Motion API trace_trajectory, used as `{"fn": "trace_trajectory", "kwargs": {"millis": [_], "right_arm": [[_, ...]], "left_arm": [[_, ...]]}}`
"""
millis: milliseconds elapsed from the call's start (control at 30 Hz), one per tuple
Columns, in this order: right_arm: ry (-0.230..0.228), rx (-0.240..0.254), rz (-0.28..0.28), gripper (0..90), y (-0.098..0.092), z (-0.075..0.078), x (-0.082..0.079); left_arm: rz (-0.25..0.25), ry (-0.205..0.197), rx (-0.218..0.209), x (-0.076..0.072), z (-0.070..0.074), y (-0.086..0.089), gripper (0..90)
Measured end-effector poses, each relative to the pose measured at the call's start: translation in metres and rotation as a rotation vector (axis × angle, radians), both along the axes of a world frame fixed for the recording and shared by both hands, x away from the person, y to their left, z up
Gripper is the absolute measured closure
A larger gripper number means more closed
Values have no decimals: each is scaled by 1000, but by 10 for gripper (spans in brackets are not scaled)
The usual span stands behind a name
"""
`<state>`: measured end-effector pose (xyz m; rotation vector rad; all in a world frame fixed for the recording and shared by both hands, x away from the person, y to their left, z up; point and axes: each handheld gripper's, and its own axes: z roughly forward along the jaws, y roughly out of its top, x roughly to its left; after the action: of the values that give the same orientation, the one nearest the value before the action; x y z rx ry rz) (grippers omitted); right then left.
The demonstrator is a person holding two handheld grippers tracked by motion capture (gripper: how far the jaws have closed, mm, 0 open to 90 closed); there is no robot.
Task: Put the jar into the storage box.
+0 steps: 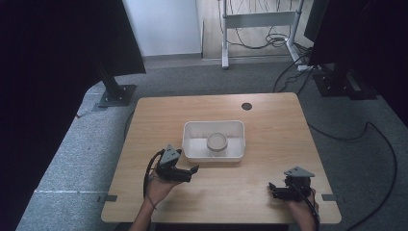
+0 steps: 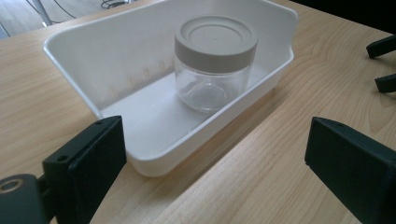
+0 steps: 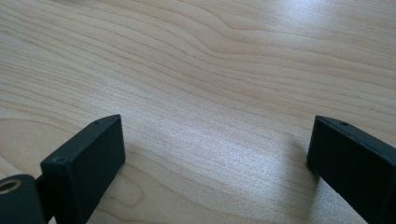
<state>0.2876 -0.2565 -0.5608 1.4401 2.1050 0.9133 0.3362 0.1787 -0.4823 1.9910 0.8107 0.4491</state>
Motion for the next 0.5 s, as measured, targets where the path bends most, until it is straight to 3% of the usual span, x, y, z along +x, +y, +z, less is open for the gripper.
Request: {"fn": "trace_trajectory", "kwargs": {"millis": [500], "right_arm": [[0,0,-2,39,0,0,0]], "left_arm": [[21,-7,10,-12,-10,18,50]]}}
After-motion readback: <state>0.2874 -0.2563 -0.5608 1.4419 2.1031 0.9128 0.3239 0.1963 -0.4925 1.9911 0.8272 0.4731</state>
